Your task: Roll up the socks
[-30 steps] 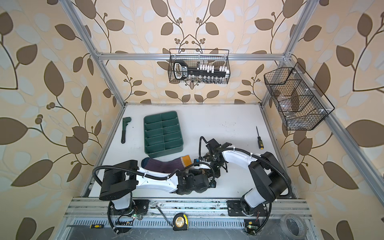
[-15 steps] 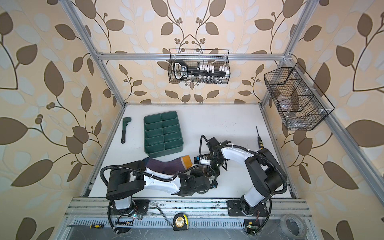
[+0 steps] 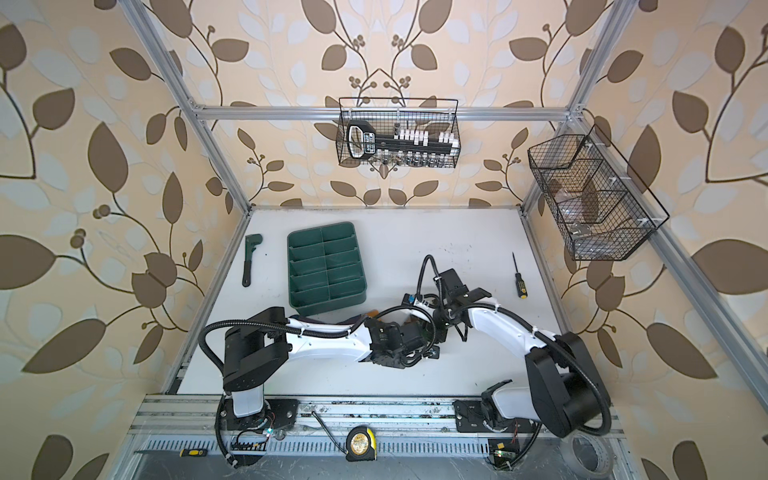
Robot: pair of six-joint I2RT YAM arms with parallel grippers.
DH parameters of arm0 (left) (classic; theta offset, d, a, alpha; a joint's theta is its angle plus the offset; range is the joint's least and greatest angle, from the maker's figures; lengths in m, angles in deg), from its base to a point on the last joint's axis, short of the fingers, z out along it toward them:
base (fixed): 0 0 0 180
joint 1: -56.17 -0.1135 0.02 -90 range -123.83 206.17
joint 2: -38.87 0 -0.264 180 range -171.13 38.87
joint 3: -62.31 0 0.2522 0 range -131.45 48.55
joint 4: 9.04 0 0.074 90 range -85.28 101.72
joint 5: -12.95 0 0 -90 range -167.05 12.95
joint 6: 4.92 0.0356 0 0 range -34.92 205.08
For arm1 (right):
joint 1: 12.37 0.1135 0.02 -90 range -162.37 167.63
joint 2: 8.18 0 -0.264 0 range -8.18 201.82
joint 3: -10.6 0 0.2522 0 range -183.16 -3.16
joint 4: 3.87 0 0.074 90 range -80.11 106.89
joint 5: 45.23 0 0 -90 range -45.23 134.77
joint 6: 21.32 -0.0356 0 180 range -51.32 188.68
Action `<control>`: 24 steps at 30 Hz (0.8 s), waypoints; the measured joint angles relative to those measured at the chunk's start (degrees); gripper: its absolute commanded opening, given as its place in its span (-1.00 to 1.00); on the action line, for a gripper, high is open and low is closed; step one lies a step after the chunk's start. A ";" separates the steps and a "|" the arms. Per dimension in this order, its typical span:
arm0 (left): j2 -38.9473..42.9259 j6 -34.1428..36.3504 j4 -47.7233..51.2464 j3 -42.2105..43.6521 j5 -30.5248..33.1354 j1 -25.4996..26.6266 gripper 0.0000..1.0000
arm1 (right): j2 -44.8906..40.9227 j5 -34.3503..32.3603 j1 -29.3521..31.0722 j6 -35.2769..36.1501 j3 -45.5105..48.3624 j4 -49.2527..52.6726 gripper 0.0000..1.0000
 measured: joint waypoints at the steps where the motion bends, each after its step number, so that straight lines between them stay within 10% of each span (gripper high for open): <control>1: -0.57 -0.57 1.53 -1.27 -0.76 -0.11 -0.96 | -1.22 -0.79 -2.08 -2.25 0.15 -1.92 0.11; 12: -13.00 -5.97 24.96 -23.47 -9.18 -0.98 -0.92 | -16.46 -17.11 -23.69 -29.97 0.26 -19.04 0.09; 24: -30.42 -6.51 49.48 -49.77 -37.20 -11.96 -0.87 | -39.45 -7.78 -15.65 -31.41 0.33 -17.14 -0.09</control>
